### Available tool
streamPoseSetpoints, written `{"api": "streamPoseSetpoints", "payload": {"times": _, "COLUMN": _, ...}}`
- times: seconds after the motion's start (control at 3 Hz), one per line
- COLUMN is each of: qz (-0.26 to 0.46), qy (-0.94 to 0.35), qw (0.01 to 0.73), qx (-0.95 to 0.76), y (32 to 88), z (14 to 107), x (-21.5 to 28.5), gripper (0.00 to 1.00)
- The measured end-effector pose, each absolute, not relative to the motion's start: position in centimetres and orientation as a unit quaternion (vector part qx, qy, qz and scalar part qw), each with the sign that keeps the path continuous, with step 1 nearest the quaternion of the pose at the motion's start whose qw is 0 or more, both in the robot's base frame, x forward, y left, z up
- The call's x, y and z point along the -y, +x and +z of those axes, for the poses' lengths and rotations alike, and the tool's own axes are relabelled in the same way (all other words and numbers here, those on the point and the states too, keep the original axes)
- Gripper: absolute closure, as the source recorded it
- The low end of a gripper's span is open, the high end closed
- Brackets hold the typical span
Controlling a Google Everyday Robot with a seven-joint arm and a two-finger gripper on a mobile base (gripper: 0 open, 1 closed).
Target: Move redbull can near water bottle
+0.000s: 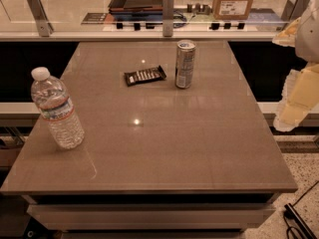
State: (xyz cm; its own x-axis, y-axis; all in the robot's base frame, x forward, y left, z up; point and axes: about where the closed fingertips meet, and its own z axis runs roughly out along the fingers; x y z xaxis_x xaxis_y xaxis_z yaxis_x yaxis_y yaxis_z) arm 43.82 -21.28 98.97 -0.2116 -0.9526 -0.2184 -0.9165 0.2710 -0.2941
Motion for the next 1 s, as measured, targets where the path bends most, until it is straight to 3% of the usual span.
{"api": "streamPoseSetpoints", "payload": {"times": 0.33, "qz": -0.05, "qy": -0.602, "qw": 0.18, "qx": -0.777, "y": 43.8, "z": 99.0, "x": 21.3, "gripper": 0.0}}
{"api": "streamPoseSetpoints", "payload": {"times": 1.0, "qz": -0.019, "qy": -0.562, "qw": 0.251, "qx": -0.788, "y": 45.8, "z": 99.4, "x": 22.5, "gripper": 0.0}}
